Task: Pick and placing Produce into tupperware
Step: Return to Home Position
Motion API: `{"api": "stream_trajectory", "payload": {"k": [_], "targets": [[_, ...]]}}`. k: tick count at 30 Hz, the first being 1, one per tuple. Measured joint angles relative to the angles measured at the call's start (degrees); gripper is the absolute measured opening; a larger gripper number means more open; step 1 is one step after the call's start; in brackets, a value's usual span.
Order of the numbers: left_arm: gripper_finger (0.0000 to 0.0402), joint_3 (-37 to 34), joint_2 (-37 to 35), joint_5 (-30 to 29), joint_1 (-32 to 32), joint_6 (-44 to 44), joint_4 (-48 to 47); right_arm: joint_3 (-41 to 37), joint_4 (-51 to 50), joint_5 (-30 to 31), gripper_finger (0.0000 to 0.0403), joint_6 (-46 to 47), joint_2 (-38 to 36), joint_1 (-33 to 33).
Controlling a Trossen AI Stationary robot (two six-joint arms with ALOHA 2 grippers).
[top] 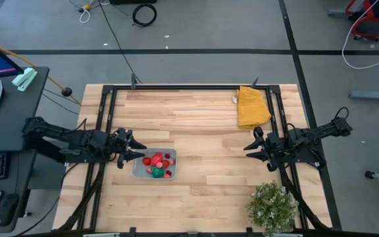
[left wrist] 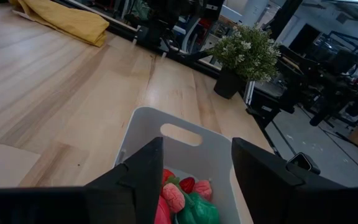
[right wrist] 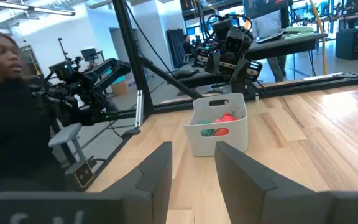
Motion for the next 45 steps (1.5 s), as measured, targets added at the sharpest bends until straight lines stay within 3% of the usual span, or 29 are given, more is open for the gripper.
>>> {"api": "stream_trajectory", "payload": {"k": [45], "targets": [[0.0193,0.00,-0.02,0.00,0.02,0.01,0.00,0.00,0.00,0.00,0.0130,0.00,0.00,0.00]]}}
